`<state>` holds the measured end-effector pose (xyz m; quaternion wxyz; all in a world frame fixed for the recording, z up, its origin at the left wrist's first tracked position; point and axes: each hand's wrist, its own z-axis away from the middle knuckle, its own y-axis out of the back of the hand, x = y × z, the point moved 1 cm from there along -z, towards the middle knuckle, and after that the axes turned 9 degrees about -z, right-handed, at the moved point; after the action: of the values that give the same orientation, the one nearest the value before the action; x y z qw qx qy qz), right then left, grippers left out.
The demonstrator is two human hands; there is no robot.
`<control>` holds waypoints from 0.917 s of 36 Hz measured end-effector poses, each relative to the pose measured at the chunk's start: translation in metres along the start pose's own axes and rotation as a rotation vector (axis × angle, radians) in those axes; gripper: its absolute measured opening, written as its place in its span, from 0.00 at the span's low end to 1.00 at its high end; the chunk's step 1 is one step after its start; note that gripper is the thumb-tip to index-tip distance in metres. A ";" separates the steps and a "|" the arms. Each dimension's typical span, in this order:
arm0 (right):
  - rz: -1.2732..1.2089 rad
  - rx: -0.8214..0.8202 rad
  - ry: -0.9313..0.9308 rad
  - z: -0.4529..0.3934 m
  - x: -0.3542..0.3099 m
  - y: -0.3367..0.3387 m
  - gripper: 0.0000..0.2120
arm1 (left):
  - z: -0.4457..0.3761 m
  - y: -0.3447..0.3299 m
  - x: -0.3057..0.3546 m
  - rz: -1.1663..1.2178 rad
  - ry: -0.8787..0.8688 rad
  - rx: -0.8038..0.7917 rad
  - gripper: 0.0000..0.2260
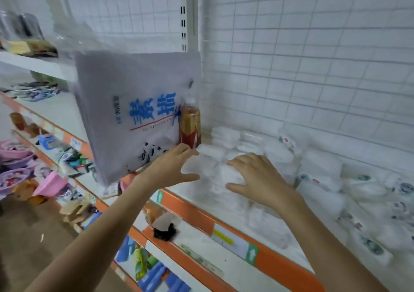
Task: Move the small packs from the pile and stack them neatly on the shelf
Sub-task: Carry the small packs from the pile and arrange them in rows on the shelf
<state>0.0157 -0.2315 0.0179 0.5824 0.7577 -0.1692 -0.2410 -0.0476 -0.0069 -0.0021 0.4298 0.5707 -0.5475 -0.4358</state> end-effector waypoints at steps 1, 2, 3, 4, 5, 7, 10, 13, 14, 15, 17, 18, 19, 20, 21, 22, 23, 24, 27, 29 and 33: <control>0.057 -0.038 -0.036 -0.006 0.000 -0.002 0.30 | -0.005 -0.005 -0.008 0.031 -0.033 -0.035 0.28; 0.100 -0.078 -0.068 -0.012 0.001 -0.004 0.33 | -0.010 -0.009 -0.015 0.072 -0.065 -0.073 0.28; 0.125 -0.115 -0.100 -0.016 0.000 -0.005 0.34 | -0.013 -0.015 -0.021 0.116 -0.094 -0.107 0.29; 0.129 -0.147 -0.133 -0.019 0.000 -0.006 0.35 | -0.016 -0.019 -0.026 0.165 -0.120 -0.128 0.29; 0.115 -0.168 -0.164 -0.021 -0.001 -0.006 0.35 | -0.019 -0.023 -0.030 0.221 -0.141 -0.139 0.29; 0.059 -0.179 -0.211 -0.024 -0.004 -0.005 0.35 | -0.023 -0.028 -0.035 0.337 -0.181 -0.144 0.27; -0.022 -0.186 -0.285 -0.026 -0.007 -0.001 0.32 | -0.030 -0.032 -0.038 0.452 -0.232 -0.157 0.25; -0.177 -0.180 -0.371 -0.023 -0.004 0.002 0.25 | -0.037 -0.034 -0.041 0.509 -0.270 -0.113 0.22; -0.237 -0.172 -0.399 -0.022 -0.003 0.003 0.23 | -0.039 -0.034 -0.042 0.526 -0.283 -0.096 0.21; -0.276 -0.162 -0.418 -0.022 -0.002 0.004 0.21 | -0.041 -0.033 -0.042 0.542 -0.300 -0.081 0.19; -0.300 -0.134 -0.421 -0.024 -0.001 0.006 0.18 | -0.045 -0.029 -0.043 0.585 -0.322 -0.042 0.17; -0.320 -0.113 -0.416 -0.025 0.000 0.007 0.16 | -0.048 -0.028 -0.045 0.616 -0.316 -0.024 0.17; -0.353 -0.092 -0.418 -0.026 0.001 0.009 0.15 | -0.049 -0.025 -0.046 0.659 -0.301 -0.012 0.18; -0.392 -0.077 -0.430 -0.027 0.001 0.011 0.13 | -0.052 -0.024 -0.048 0.716 -0.277 -0.013 0.18; -0.438 -0.071 -0.447 -0.027 0.001 0.013 0.12 | -0.053 -0.022 -0.050 0.787 -0.251 -0.030 0.18; -0.489 -0.070 -0.465 -0.027 0.001 0.014 0.10 | -0.056 -0.022 -0.052 0.860 -0.229 -0.056 0.17; -0.538 -0.072 -0.478 -0.027 0.000 0.015 0.10 | -0.057 -0.022 -0.054 0.919 -0.214 -0.085 0.17; -0.570 -0.079 -0.485 -0.027 -0.002 0.016 0.10 | -0.059 -0.021 -0.055 0.948 -0.208 -0.106 0.17; -0.511 -0.120 -0.508 -0.031 -0.007 0.012 0.09 | -0.060 -0.019 -0.053 0.989 -0.241 -0.154 0.17; -0.372 -0.130 -0.526 -0.034 -0.009 0.007 0.11 | -0.058 -0.022 -0.051 1.005 -0.223 -0.188 0.17; -0.188 -0.109 -0.522 -0.033 -0.012 -0.002 0.14 | -0.050 -0.028 -0.048 0.994 -0.206 -0.203 0.19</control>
<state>0.0245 -0.1985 0.0250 0.5343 0.6498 -0.2294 -0.4896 0.0069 0.0428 -0.0149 0.5818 0.1513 -0.7470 -0.2840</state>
